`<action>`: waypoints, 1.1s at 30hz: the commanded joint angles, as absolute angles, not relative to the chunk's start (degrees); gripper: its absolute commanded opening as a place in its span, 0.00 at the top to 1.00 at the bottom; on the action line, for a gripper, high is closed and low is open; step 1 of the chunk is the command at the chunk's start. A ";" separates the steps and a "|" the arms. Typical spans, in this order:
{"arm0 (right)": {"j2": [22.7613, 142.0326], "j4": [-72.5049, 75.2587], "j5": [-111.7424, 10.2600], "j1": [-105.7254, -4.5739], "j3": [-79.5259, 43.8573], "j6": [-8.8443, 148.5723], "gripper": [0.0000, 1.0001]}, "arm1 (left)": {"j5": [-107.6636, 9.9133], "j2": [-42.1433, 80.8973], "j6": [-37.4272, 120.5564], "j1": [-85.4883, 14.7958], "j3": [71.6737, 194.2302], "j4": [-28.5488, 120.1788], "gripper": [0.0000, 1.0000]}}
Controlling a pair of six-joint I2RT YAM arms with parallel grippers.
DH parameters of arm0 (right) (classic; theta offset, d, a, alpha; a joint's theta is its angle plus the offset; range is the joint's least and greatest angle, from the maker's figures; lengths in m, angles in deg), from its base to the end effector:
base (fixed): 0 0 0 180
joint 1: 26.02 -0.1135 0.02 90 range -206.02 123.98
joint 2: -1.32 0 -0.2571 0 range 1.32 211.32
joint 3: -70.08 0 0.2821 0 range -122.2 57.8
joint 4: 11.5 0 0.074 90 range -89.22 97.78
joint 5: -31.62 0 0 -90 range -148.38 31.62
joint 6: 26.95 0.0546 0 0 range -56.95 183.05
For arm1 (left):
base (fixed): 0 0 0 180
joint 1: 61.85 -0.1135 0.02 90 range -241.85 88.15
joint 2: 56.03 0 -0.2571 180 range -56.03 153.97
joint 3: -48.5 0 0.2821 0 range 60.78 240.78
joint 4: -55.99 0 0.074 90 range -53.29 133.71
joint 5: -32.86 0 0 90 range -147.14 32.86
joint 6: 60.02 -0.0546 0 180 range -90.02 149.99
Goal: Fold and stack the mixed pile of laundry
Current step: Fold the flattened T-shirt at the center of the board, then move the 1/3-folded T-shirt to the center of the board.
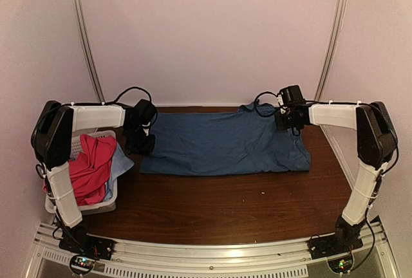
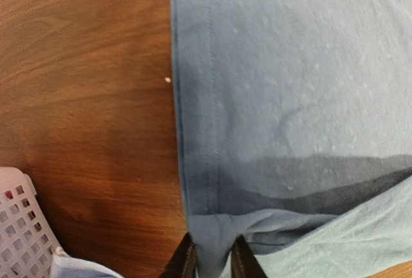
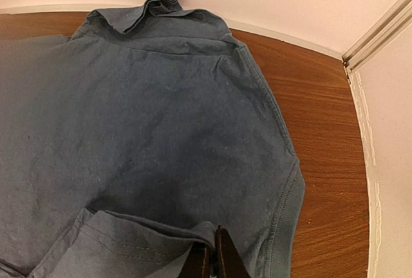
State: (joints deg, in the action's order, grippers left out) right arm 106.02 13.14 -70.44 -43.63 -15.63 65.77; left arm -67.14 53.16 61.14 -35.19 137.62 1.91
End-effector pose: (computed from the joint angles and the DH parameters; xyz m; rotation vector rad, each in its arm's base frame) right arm 0.4268 0.1235 0.1825 -0.1957 2.3041 -0.0656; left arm 0.3656 -0.1730 0.1366 -0.1448 2.8124 0.0262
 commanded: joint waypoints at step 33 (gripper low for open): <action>88.69 25.23 -58.12 -32.74 10.71 81.08 0.51 | -58.48 41.55 54.93 -36.45 119.32 6.86 0.35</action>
State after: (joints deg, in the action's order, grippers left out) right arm 86.53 26.89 -57.93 -33.49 9.86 81.46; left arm -60.23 41.40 55.96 -36.04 119.98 5.34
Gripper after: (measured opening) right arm 0.513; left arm 0.681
